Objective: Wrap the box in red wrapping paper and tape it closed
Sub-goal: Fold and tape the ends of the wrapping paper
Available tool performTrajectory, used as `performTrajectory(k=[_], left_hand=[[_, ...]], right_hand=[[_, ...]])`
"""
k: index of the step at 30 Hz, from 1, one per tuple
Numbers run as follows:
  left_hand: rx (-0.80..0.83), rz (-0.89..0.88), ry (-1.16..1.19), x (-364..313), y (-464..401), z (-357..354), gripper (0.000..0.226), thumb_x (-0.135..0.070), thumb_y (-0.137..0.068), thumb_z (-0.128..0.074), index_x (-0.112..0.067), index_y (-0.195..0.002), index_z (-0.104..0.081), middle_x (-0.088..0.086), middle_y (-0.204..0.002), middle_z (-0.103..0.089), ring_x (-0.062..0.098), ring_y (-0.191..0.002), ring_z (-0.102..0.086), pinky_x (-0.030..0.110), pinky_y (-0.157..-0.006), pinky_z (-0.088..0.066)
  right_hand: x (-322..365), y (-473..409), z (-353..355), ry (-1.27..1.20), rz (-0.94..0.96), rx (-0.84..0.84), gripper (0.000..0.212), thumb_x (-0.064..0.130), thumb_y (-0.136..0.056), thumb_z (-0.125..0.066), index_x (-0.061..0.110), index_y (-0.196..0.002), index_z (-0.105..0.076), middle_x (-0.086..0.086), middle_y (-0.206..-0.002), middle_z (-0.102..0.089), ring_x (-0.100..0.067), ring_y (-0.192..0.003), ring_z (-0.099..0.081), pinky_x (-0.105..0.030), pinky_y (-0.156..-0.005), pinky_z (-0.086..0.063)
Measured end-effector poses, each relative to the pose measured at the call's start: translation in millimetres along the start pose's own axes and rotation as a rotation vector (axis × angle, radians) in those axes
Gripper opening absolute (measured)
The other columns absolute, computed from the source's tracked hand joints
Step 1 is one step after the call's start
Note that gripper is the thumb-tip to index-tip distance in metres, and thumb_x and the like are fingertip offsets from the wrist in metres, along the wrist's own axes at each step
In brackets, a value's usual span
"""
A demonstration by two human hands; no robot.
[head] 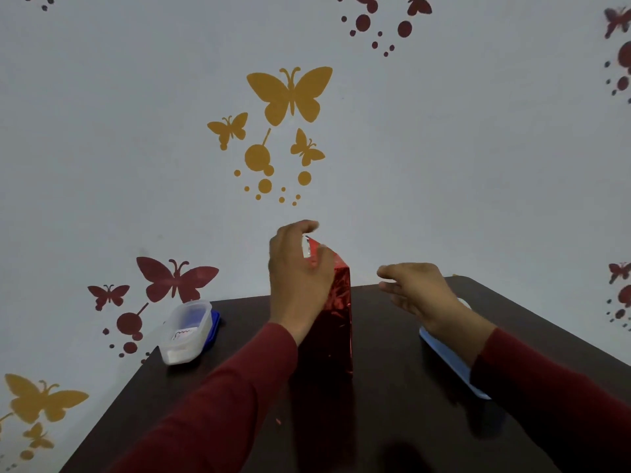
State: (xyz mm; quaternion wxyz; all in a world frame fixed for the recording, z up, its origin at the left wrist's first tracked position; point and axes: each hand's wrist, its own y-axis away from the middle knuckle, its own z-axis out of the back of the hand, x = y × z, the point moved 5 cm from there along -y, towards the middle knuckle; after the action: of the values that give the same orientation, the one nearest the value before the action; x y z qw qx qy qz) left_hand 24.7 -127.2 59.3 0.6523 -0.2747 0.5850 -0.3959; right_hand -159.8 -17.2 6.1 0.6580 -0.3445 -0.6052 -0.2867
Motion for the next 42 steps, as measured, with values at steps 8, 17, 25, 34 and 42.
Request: performTrajectory(k=[8, 17, 25, 34, 42], left_hand=[[0.529, -0.164, 0.166, -22, 99, -122, 0.066, -0.033, -0.083, -0.077, -0.031, -0.141, -0.045, -0.017, -0.14, -0.045, -0.001, -0.135, -0.042, 0.014, -0.108, -0.037], [0.781, -0.06, 0.224, -10, 153, -224, 0.114, -0.058, -0.064, -0.085, -0.035, -0.155, -0.021, -0.029, -0.154, -0.02, -0.021, -0.136, -0.023, 0.007, -0.108, -0.028], [0.745, -0.027, 0.208, 10, 153, -216, 0.125, -0.058, -0.064, -0.092, -0.044, -0.156, -0.008, -0.054, -0.141, 0.005, -0.033, -0.129, -0.005, 0.011, -0.105, -0.023], [0.737, -0.02, 0.217, 8, 152, -219, 0.115, -0.06, -0.067, -0.085, -0.036, -0.155, -0.015, -0.05, -0.134, -0.008, -0.03, -0.124, -0.015, 0.008, -0.101, -0.025], [0.754, 0.01, 0.214, 7, 153, -219, 0.125, -0.055, -0.061, -0.093, -0.035, -0.156, -0.014, -0.022, -0.155, -0.018, -0.007, -0.131, -0.027, 0.025, -0.107, -0.037]], right_hand=[[-47, 56, 105, 0.579, 0.213, -0.273, 0.031, 0.038, -0.09, -0.075, 0.019, -0.065, -0.074, 0.007, -0.062, -0.071, -0.001, -0.059, -0.063, -0.013, -0.054, -0.04], [-79, 31, 177, 0.334, -0.222, -0.353, 0.032, 0.041, -0.085, -0.075, 0.011, -0.095, -0.078, -0.007, -0.095, -0.075, -0.028, -0.09, -0.072, -0.041, -0.071, -0.06], [-82, 9, 156, 0.168, -0.619, 0.027, 0.035, 0.029, -0.09, -0.078, 0.009, -0.117, -0.069, -0.011, -0.128, -0.063, -0.044, -0.109, -0.066, -0.05, -0.066, -0.065], [-82, 15, 154, -0.096, -0.504, -0.02, 0.012, 0.014, -0.093, -0.074, 0.003, -0.1, -0.076, -0.006, -0.111, -0.07, -0.045, -0.098, -0.07, -0.064, -0.069, -0.06], [-98, 33, 161, -0.267, -0.297, -0.108, 0.024, 0.01, -0.09, -0.074, -0.006, -0.108, -0.072, -0.018, -0.109, -0.074, -0.045, -0.096, -0.073, -0.071, -0.077, -0.057]])
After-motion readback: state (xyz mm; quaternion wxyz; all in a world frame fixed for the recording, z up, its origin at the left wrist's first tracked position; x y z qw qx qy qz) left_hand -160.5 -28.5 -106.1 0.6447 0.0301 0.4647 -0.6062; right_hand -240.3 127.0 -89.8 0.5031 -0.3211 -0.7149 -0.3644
